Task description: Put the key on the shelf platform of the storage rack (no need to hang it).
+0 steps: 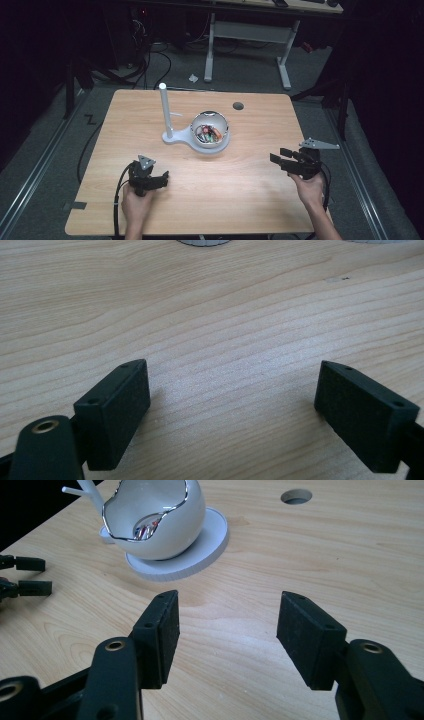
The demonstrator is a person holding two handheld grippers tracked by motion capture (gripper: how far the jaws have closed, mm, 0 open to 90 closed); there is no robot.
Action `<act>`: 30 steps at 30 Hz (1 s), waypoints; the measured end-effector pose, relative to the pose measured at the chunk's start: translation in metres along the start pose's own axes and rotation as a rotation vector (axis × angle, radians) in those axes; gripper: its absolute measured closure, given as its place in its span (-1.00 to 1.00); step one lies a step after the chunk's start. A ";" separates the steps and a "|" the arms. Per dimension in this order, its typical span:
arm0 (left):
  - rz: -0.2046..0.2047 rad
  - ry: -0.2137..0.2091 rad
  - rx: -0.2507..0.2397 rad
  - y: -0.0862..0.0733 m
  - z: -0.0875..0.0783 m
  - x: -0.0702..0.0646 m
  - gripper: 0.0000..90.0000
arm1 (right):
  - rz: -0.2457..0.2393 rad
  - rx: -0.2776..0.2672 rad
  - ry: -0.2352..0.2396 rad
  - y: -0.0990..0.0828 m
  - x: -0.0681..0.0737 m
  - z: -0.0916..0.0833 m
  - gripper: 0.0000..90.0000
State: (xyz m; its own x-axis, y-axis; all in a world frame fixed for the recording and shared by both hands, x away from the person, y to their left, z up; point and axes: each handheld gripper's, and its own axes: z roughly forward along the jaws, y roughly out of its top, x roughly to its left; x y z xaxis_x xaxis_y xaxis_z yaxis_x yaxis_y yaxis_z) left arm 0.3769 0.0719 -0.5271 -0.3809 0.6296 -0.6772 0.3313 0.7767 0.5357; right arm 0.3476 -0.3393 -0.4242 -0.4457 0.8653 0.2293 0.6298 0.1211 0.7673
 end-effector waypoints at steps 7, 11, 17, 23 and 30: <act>0.003 -0.001 0.001 0.000 0.000 0.000 -0.67 | -0.002 0.018 0.002 -0.011 0.002 0.010 -0.06; 0.004 -0.001 0.000 0.000 0.000 0.000 -0.67 | -0.003 0.025 0.000 -0.015 0.003 0.015 -0.06; 0.004 -0.001 0.000 0.000 0.000 0.000 -0.67 | -0.009 0.050 -0.015 -0.021 0.007 0.025 -0.06; 0.000 0.000 0.000 0.000 0.000 0.000 -0.67 | -0.018 0.071 -0.023 -0.025 0.010 0.035 -0.06; 0.000 0.000 0.000 0.000 0.000 0.000 -0.67 | -0.048 0.092 -0.038 -0.033 0.013 0.048 -0.06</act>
State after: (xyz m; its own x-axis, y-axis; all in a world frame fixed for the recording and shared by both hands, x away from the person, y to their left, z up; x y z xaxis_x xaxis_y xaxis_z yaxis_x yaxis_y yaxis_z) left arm 0.3769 0.0719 -0.5271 -0.3814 0.6295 -0.6769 0.3316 0.7767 0.5355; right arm 0.3517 -0.3090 -0.4757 -0.4539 0.8749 0.1692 0.6648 0.2060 0.7181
